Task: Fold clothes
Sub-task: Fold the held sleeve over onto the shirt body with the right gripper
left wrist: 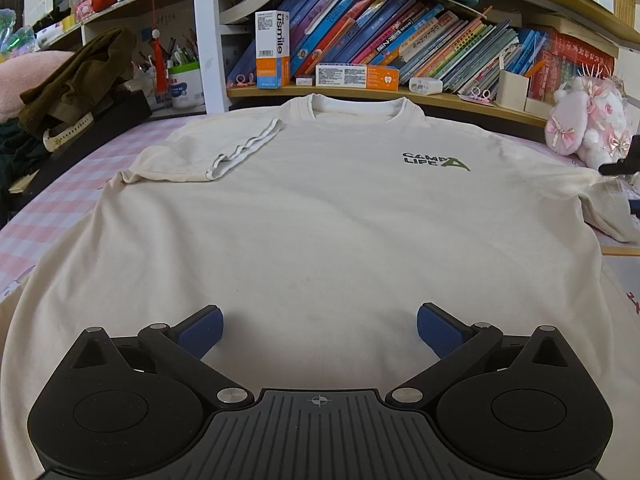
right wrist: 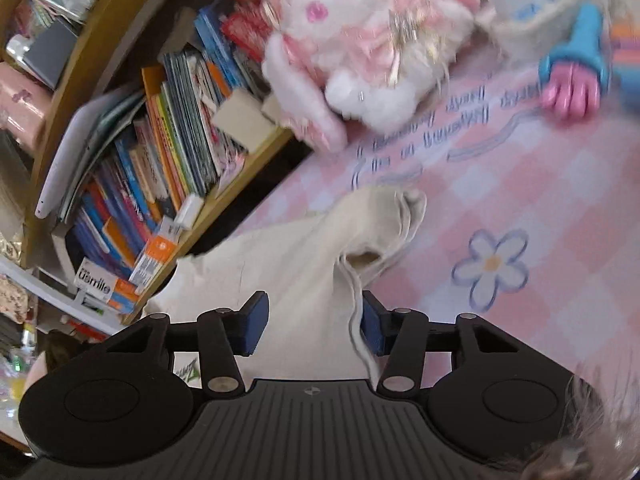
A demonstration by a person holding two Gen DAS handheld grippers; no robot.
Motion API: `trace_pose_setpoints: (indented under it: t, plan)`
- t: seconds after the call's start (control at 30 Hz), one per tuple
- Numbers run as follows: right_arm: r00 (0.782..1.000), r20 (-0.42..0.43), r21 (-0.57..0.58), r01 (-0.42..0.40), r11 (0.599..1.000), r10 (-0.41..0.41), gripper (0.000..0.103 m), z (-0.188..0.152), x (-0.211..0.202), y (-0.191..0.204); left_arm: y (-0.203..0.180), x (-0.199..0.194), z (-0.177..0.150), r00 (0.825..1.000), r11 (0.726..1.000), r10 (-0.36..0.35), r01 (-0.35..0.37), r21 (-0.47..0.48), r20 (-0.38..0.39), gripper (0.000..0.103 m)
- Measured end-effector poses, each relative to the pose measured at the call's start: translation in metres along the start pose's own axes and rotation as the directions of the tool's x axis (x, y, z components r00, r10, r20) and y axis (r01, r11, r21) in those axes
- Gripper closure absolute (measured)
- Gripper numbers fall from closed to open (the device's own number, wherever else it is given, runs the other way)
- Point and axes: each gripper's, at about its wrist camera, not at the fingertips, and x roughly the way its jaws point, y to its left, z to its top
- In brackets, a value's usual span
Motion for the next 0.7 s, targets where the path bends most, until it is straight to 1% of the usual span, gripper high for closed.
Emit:
trace_pose_setpoints:
  t: [0.03,0.1,0.17,0.23,0.27,0.33,0.4,0.5,0.57,0.63,0.7]
  plan:
    - [1.0,-0.016,0.007,0.003,1.0,-0.003,0.055,-0.001,0.002,0.0,0.0,0.0,0.0,1.0,1.0,0.0,0.0,0.0,0.0,0.0]
    - [1.0,-0.013,0.03,0.003,1.0,-0.003,0.056,-0.002,0.001,-0.002,0.0,0.0,0.0,1.0,1.0,-0.001,0.001,0.0,0.0,0.0]
    - [1.0,0.004,0.046,0.022,0.999,-0.022,0.06,0.0,0.0,-0.005,0.0,0.0,0.0,1.0,1.0,-0.001,0.001,0.0,0.0,0.0]
    - [0.999,0.008,0.053,0.045,0.998,-0.045,0.076,0.003,-0.001,-0.007,0.0,0.0,0.0,1.0,1.0,-0.002,0.002,0.001,0.001,0.0]
    - [0.999,0.0,0.054,0.054,0.997,-0.054,0.086,0.005,0.001,-0.008,0.0,0.0,0.0,1.0,1.0,-0.002,0.002,0.001,0.001,0.0]
    - [0.996,-0.01,0.034,0.088,0.996,-0.088,0.097,0.006,0.004,-0.006,0.0,0.0,0.0,1.0,1.0,-0.002,0.002,0.001,0.001,0.0]
    - [0.993,-0.002,0.011,0.119,0.993,-0.119,0.098,0.007,0.005,-0.001,0.0,0.0,0.0,1.0,1.0,-0.003,0.003,0.001,0.001,0.0]
    - [0.987,0.056,-0.055,0.153,0.987,-0.15,0.098,0.013,0.003,0.022,0.001,0.0,0.0,1.0,1.0,-0.004,0.004,0.001,0.001,0.0]
    - [0.984,0.1,-0.148,0.158,0.976,-0.144,0.098,0.017,0.005,0.051,0.001,0.0,0.0,1.0,1.0,-0.007,0.007,0.002,0.002,0.0]
    - [0.984,0.114,-0.264,0.161,0.951,-0.135,0.098,0.013,0.016,0.084,0.001,-0.001,0.0,1.0,1.0,-0.008,0.008,0.002,0.002,0.0]
    - [0.984,0.126,-0.377,0.164,0.911,-0.125,0.098,0.009,0.027,0.116,0.001,-0.001,0.0,1.0,1.0,-0.01,0.01,0.003,0.002,0.0]
